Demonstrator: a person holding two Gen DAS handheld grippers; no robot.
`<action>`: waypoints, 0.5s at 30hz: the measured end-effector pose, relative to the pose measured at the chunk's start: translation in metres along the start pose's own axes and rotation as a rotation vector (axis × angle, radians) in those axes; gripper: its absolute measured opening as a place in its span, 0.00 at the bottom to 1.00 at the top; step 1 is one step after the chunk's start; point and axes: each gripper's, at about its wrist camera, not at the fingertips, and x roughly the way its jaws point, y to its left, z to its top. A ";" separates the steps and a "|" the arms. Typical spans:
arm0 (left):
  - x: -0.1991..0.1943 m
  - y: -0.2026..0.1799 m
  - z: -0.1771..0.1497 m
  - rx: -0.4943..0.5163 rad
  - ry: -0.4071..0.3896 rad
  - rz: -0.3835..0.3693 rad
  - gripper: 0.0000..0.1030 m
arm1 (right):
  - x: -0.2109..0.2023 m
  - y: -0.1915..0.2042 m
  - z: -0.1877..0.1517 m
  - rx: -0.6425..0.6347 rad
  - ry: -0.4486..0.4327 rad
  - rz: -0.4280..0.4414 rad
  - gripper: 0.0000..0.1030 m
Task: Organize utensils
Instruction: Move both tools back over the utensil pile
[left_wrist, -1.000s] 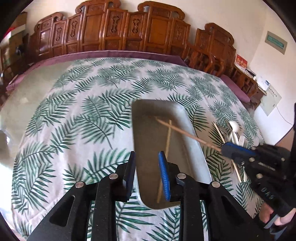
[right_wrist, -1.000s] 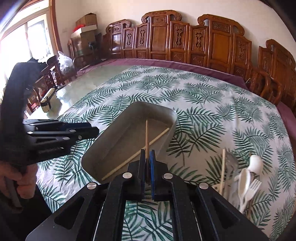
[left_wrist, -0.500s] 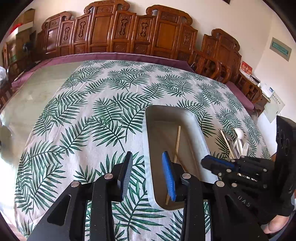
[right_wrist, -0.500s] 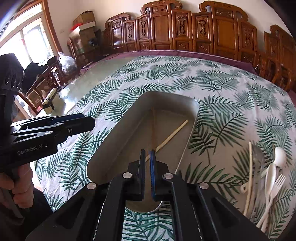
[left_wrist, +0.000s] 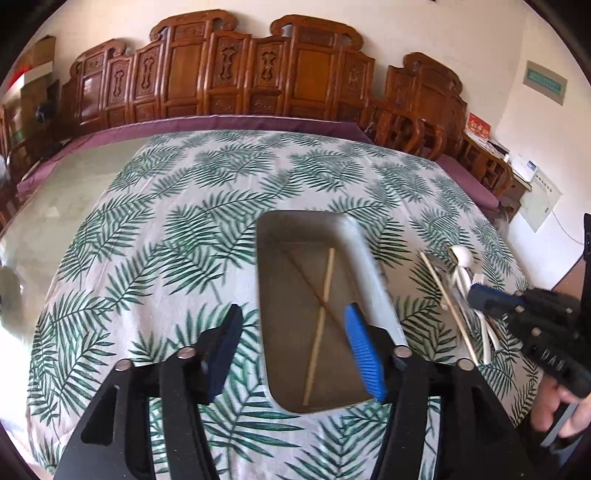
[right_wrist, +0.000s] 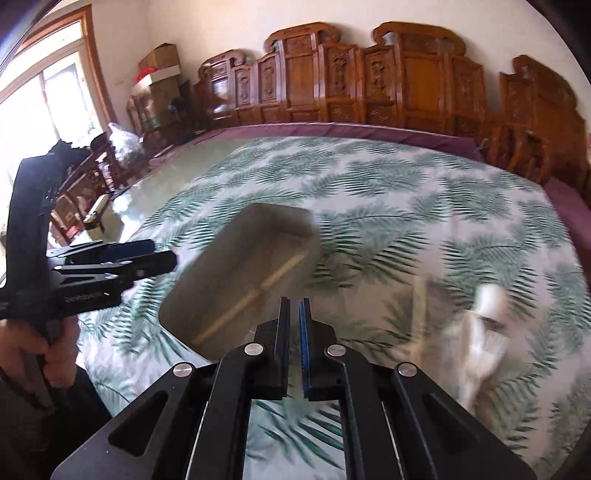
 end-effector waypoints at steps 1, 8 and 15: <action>-0.001 -0.005 0.000 0.002 -0.008 -0.005 0.57 | -0.005 -0.006 -0.003 0.002 -0.005 -0.012 0.18; -0.010 -0.040 -0.003 0.019 -0.050 -0.024 0.66 | -0.030 -0.065 -0.029 0.030 -0.016 -0.123 0.23; -0.009 -0.079 -0.009 0.064 -0.069 -0.042 0.66 | -0.023 -0.103 -0.053 0.085 -0.005 -0.157 0.23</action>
